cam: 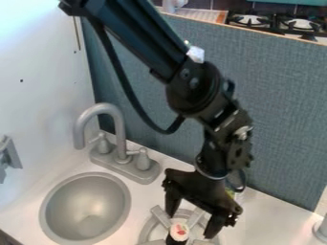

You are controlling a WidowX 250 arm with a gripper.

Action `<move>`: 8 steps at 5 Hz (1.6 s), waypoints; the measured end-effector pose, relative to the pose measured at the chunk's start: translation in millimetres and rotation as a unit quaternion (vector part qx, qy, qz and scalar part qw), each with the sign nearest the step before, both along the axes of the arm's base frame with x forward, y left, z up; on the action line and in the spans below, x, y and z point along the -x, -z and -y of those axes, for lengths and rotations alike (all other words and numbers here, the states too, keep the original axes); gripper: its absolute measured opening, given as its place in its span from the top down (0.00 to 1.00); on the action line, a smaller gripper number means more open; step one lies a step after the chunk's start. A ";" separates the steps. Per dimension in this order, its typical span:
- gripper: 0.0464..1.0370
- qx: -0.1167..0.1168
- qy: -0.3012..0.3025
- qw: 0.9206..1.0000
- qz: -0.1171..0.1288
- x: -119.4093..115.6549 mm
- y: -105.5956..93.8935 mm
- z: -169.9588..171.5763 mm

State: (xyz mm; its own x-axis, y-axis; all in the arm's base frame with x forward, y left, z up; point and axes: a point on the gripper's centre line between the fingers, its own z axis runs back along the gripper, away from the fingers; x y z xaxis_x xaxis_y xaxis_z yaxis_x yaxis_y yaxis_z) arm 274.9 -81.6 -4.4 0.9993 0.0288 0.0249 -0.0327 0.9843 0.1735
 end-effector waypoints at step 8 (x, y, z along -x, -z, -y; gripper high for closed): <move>0.35 0.017 -0.070 0.996 -0.058 -16.1 71.0 -28.6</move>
State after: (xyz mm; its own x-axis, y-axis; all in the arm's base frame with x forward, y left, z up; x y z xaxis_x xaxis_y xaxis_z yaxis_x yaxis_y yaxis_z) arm 291.1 -52.9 -75.4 0.9816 0.1659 -0.0943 -0.1507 0.9771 0.1499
